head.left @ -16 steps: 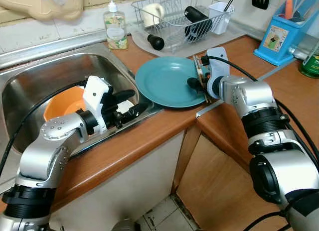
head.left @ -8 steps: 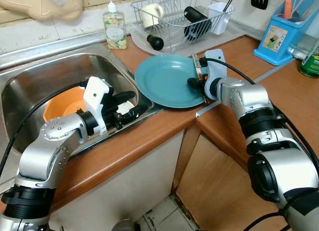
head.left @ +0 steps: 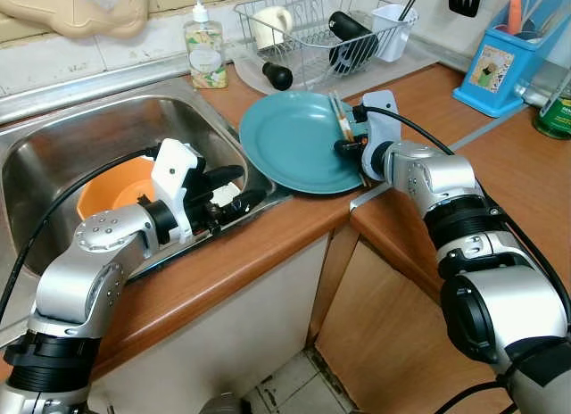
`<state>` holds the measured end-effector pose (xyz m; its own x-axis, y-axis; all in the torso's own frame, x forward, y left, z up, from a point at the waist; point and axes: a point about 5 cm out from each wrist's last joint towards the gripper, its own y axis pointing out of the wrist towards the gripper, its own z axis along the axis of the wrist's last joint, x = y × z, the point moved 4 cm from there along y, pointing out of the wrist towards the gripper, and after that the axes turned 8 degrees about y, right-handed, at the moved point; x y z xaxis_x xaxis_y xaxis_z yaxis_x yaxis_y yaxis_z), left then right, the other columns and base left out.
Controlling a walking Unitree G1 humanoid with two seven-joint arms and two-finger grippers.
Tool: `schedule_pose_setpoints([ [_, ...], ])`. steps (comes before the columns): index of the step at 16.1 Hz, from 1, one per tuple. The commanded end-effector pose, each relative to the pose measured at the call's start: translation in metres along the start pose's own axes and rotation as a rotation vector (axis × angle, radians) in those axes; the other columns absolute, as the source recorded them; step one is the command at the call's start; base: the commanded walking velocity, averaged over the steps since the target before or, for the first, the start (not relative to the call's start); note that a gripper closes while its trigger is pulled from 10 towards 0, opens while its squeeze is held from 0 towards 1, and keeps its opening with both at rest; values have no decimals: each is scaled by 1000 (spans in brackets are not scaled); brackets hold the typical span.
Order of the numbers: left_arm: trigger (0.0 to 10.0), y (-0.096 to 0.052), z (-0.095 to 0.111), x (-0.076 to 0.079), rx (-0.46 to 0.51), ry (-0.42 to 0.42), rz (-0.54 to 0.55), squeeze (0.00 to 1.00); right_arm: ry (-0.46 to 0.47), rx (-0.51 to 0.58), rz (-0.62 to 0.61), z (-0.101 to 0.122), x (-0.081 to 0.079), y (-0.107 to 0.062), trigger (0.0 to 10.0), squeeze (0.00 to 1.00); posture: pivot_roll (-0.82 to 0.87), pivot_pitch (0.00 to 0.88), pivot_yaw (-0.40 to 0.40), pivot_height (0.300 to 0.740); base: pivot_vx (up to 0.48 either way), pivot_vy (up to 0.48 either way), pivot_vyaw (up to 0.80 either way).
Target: Kitchen organization
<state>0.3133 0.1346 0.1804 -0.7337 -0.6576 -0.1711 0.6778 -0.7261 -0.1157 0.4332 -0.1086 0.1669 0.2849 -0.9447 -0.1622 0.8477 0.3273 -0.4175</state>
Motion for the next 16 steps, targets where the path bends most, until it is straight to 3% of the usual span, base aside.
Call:
schedule_pose_setpoints([
  [1, 10000, 1, 2, 3, -4, 13, -6, 0, 8, -7, 3, 1, -1, 1, 0, 0, 13, 0, 37, 740, 0, 0, 0],
  [5, 10000, 2, 4, 1, 1, 12, 0, 0, 6, 13, 9, 8, 1, -1, 0, 0, 11, 0, 38, 740, 0, 0, 0],
  [10, 10000, 2, 8, -3, 21, 4, 21, 0, 19, 92, 84, 32, 1, -14, 0, 0, 3, 0, 41, 740, 0, 0, 0],
  [13, 10000, 3, 13, -8, 54, -23, 46, 0, 55, 164, 184, 46, 0, -28, 0, 0, 2, 0, 41, 740, 0, 0, 0],
  [16, 10000, 9, 22, -10, 111, -92, 59, 0, -9, 273, 348, 48, -14, -45, 0, 0, -5, 0, 43, 740, 0, 0, 0],
])
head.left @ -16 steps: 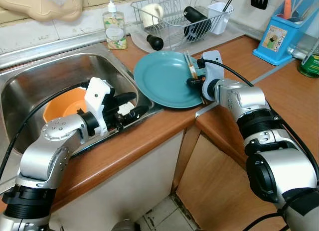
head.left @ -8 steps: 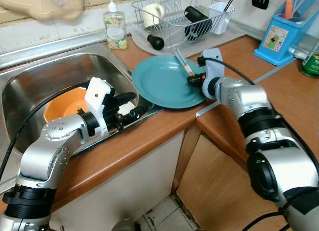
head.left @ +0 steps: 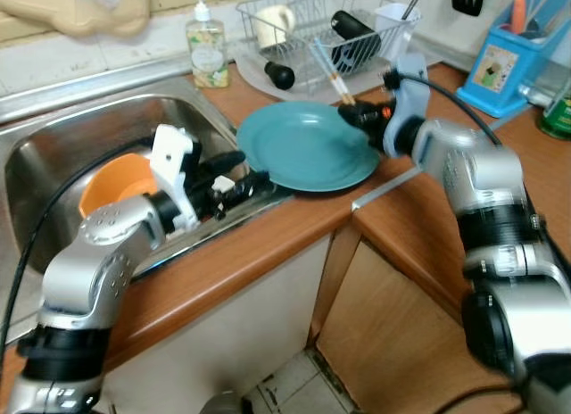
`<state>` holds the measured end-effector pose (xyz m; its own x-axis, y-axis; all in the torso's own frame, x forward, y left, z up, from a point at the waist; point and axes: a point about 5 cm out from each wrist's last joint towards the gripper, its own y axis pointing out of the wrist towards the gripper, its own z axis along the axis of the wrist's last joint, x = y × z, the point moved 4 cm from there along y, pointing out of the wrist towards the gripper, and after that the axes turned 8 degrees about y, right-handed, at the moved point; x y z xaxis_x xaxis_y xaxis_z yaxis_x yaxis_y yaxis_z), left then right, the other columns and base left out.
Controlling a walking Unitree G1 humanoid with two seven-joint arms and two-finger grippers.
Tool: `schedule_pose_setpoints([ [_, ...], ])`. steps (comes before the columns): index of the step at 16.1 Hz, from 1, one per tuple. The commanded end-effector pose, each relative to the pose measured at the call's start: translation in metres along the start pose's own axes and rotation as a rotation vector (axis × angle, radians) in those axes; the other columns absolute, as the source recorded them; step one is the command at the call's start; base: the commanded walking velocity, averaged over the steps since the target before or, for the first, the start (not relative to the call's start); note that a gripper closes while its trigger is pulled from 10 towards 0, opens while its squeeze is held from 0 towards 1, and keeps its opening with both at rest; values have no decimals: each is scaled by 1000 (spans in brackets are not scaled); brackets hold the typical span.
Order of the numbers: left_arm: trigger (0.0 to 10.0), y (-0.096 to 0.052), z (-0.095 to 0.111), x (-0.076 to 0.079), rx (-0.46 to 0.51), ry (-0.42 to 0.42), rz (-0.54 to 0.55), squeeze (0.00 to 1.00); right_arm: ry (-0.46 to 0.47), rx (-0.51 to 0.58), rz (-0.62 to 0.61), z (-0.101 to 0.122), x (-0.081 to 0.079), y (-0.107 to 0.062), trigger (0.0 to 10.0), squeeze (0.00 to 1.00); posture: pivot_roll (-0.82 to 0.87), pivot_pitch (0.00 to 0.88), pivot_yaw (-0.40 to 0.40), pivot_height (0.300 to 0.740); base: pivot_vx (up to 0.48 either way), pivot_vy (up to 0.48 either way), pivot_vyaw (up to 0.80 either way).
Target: Kitchen organization
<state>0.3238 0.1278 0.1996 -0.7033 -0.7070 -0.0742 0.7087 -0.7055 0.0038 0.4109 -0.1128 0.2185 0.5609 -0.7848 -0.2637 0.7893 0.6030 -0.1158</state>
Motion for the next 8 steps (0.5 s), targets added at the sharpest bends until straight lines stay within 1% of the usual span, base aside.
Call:
schedule_pose_setpoints([
  [1, 10000, 2, 6, -3, 30, -46, 10, 0, -31, 74, 101, 15, -16, -5, 0, 0, -5, 0, 43, 740, 0, 0, 0],
  [2, 10000, 5, 11, -2, 80, -128, 3, 0, -35, 116, 194, 15, -30, -13, 0, 0, -5, 0, 43, 740, 0, 0, 0],
  [3, 10000, 8, 16, 0, 139, -218, -11, 0, -72, 118, 271, 8, -45, -19, 0, 0, -8, 0, 45, 740, 0, 0, 0],
  [5, 10000, 12, 20, 2, 180, -292, -20, 0, -87, 107, 338, 0, -57, -24, 0, 0, -8, 0, 45, 740, 0, 0, 0],
  [7, 10000, 19, 24, 6, 226, -389, -50, 0, -99, 82, 444, -12, -79, -31, 0, 0, -8, 0, 49, 740, 0, 0, 0],
  [8, 10000, 20, 25, 7, 238, -410, -55, 0, -104, 71, 465, -16, -84, -32, 0, 0, -10, 0, 51, 740, 0, 0, 0],
])
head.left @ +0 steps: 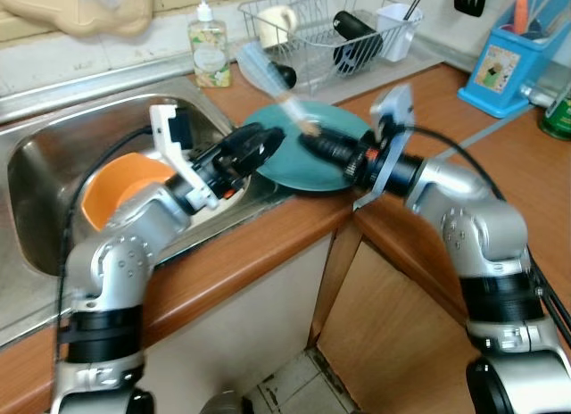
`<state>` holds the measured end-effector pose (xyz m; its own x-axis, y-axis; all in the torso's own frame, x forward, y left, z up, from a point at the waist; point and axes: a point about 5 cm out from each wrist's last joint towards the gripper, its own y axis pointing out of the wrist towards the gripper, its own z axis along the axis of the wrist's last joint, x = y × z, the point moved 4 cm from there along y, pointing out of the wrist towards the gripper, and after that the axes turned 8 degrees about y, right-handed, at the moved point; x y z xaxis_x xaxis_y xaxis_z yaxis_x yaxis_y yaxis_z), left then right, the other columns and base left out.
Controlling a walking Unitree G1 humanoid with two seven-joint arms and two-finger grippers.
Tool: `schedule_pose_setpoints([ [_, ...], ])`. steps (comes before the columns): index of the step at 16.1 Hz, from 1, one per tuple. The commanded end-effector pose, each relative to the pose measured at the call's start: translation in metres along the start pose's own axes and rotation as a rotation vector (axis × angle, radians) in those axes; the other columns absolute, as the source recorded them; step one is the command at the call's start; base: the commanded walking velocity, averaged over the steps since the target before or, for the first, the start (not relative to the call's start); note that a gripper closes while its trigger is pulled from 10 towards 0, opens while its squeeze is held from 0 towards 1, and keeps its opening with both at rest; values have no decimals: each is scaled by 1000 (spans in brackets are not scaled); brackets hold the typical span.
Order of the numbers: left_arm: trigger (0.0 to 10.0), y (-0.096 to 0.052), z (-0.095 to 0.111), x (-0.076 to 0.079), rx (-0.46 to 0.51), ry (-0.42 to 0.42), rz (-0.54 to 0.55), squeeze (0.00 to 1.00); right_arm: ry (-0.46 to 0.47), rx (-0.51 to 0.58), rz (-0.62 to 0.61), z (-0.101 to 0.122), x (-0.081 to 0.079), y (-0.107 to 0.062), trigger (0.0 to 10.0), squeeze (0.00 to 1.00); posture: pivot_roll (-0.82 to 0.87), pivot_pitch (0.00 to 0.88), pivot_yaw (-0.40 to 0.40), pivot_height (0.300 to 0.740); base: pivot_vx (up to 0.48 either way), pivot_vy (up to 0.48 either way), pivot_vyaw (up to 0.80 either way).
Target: Kitchen organization
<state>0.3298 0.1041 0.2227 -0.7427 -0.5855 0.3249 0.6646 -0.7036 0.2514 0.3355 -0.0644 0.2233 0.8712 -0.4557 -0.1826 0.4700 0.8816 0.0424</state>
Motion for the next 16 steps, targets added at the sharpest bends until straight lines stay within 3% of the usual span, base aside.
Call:
schedule_pose_setpoints([
  [1, 10000, 5, 6, 3, 39, -61, -22, 0, -9, -29, 58, -4, -12, 2, 0, 0, -10, 0, 54, 740, 0, 0, 0],
  [4, 10000, 8, 7, 12, 55, -104, -74, 0, -23, -49, 73, -9, -16, 3, 0, 0, -7, 0, 53, 740, 0, 0, 0],
  [5, 0, 7, 7, 15, 54, -114, -90, 0, -24, -49, 87, -9, -19, 4, 0, 0, -8, 0, 53, 740, 0, 0, 0],
  [16, 0, 3, 11, 20, 85, -132, -132, 0, 1, -40, 69, -6, -17, 8, 0, 0, -5, 0, 54, 740, 0, 0, 0],
])
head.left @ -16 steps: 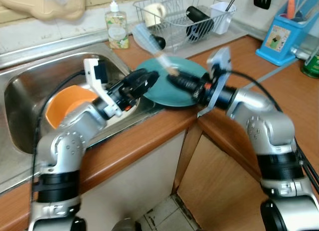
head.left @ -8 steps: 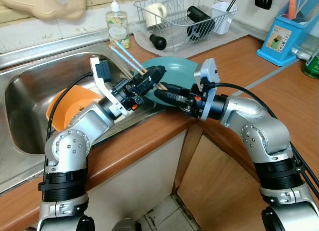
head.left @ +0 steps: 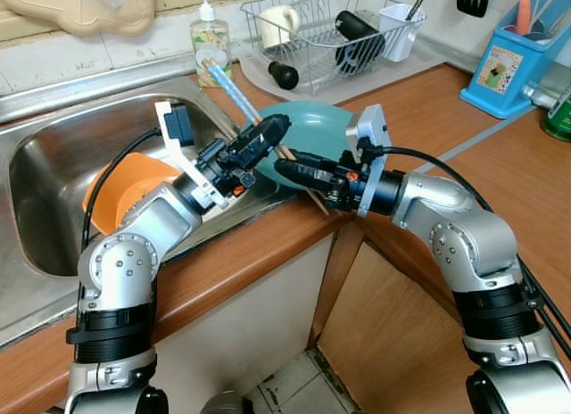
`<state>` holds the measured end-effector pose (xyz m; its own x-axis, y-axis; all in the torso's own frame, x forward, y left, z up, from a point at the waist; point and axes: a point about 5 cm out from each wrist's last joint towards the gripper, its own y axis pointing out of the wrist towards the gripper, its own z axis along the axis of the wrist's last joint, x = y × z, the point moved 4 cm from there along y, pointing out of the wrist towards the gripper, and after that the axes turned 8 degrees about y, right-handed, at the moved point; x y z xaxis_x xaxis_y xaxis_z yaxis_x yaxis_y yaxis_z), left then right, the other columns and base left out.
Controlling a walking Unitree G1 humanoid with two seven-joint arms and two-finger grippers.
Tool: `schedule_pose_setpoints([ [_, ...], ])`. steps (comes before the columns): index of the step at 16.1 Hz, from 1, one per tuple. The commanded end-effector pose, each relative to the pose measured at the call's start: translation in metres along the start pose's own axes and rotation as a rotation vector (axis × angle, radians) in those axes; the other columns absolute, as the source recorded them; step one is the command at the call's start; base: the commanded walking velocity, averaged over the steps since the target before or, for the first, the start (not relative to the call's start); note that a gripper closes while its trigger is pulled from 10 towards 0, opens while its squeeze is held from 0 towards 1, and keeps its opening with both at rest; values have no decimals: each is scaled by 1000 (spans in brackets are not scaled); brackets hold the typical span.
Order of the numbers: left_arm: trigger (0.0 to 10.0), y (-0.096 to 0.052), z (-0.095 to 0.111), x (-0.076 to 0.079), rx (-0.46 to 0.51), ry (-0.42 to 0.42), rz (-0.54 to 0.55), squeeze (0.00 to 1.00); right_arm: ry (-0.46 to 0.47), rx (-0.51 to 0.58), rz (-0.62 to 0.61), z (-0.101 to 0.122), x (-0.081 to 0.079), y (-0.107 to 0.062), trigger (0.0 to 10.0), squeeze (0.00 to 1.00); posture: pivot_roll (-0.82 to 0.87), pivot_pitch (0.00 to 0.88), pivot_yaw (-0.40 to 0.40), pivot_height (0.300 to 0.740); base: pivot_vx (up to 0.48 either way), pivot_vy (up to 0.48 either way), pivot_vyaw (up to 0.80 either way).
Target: Kitchen organization
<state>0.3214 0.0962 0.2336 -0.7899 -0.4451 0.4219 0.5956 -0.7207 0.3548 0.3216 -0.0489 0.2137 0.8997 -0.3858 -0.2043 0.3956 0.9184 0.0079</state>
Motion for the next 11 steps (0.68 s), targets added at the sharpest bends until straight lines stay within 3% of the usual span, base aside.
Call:
schedule_pose_setpoints([
  [1, 0, 2, 4, 6, 8, 13, -31, 0, -24, 10, -9, 8, 0, 1, 0, 0, -5, 0, 54, 740, 0, 0, 0],
  [8, 0, 1, 4, 0, 3, 36, 3, 0, -35, 15, -16, 11, 1, 2, 0, 0, -6, 0, 54, 740, 0, 0, 0],
  [9, 0, 2, 4, -1, 5, 39, 9, 0, -42, 14, -20, 11, 2, 2, 3216, 0, -6, 0, 54, 740, 0, 0, 0],
  [10, 0, 2, 5, -2, 11, 41, 18, 0, -59, 12, -28, 11, 3, 2, 10000, 0, -7, 0, 53, 740, 0, 0, 0],
  [11, 0, 2, 7, -3, 18, 44, 26, 0, -68, 10, -34, 12, 3, 3, 10000, 0, -7, 0, 53, 740, 0, 0, 0],
])
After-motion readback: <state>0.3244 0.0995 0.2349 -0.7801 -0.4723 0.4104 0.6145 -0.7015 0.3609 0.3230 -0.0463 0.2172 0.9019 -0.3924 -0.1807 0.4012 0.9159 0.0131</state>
